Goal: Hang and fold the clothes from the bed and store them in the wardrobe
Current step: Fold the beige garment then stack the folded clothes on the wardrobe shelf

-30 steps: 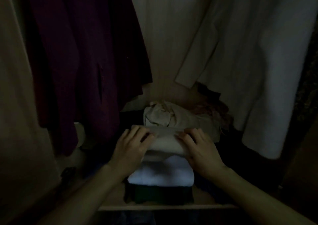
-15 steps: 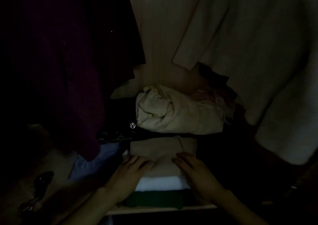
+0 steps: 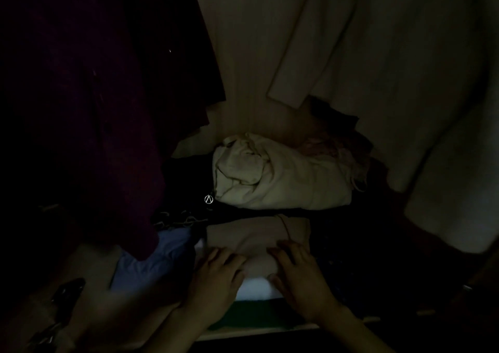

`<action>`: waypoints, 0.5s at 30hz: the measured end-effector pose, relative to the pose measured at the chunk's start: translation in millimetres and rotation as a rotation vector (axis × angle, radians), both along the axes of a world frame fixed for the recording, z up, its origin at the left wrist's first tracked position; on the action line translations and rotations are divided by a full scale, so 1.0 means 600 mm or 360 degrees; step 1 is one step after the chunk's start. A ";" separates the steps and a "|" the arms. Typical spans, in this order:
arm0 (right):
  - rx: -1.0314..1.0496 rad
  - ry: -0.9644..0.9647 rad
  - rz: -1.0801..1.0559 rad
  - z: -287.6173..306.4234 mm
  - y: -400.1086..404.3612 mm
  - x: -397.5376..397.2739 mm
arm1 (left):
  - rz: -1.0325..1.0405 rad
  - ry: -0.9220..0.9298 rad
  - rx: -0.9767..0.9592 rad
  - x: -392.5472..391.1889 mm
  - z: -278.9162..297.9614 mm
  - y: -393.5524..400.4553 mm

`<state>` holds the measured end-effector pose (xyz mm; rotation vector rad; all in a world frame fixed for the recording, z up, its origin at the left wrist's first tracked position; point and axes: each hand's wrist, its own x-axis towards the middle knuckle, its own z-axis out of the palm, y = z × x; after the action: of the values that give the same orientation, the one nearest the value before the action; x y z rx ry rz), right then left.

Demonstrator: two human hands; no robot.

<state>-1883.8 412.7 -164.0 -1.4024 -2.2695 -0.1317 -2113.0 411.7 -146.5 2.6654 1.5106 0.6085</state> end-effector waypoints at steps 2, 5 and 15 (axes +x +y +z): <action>0.0030 -0.0009 0.0009 -0.001 -0.004 -0.001 | 0.0067 -0.0020 0.0007 0.001 -0.007 -0.002; -0.0033 -0.0027 0.0006 0.009 -0.011 0.004 | 0.0128 -0.0060 -0.0010 0.003 -0.019 0.001; -0.0079 0.0041 -0.0143 0.070 -0.079 0.005 | 0.0267 -0.0143 -0.0067 0.015 0.012 -0.025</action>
<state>-1880.8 365.0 -122.0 -1.5235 -2.2037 -0.0860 -2104.1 396.7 -139.0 2.4622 1.7135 0.6861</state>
